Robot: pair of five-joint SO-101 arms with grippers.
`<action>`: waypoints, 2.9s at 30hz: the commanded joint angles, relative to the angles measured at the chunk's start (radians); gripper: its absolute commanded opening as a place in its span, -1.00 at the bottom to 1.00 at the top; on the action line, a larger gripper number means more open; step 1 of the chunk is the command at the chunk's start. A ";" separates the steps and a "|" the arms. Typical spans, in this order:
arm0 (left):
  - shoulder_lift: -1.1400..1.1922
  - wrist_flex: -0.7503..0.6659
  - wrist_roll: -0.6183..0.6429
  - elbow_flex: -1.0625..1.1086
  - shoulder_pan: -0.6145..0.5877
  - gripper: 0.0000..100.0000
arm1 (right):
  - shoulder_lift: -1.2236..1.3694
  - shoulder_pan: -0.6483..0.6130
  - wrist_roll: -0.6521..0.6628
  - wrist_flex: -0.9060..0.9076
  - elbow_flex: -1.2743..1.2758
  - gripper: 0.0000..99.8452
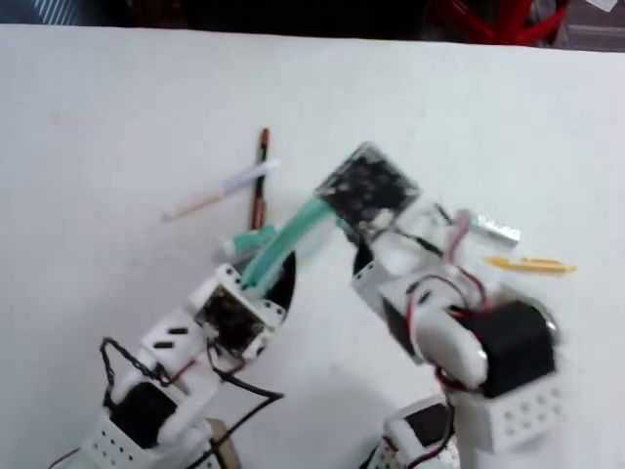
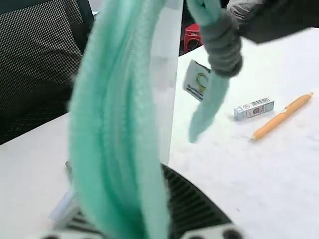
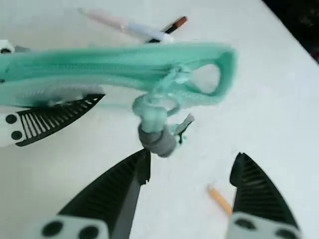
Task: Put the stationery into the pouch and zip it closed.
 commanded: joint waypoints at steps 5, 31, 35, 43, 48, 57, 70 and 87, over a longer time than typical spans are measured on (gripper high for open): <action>-0.007 0.031 0.029 -0.054 0.114 -0.96 | -0.002 0.021 -0.051 -0.002 -0.183 -0.49; -0.007 0.029 0.028 -0.043 0.136 -0.96 | 0.177 0.010 -0.259 0.010 -0.264 -0.72; -0.007 0.029 0.028 -0.041 0.136 -0.96 | 0.177 0.010 -0.258 0.010 -0.265 -0.65; -0.007 0.026 0.028 -0.040 0.133 -0.96 | 0.156 -0.019 -0.258 0.016 -0.265 -0.64; -0.002 0.002 0.031 -0.037 0.082 -0.96 | 0.064 -0.087 -0.258 0.016 -0.264 -0.64; -0.002 0.002 0.031 -0.037 0.084 -0.96 | 0.056 -0.084 -0.230 0.016 -0.106 -0.63; -0.002 0.003 0.032 -0.037 0.087 -0.96 | 0.062 -0.096 -0.230 -0.053 -0.098 -0.64; -0.002 0.003 0.035 -0.037 0.084 -0.95 | 0.154 -0.104 -0.097 -0.047 -0.106 -0.96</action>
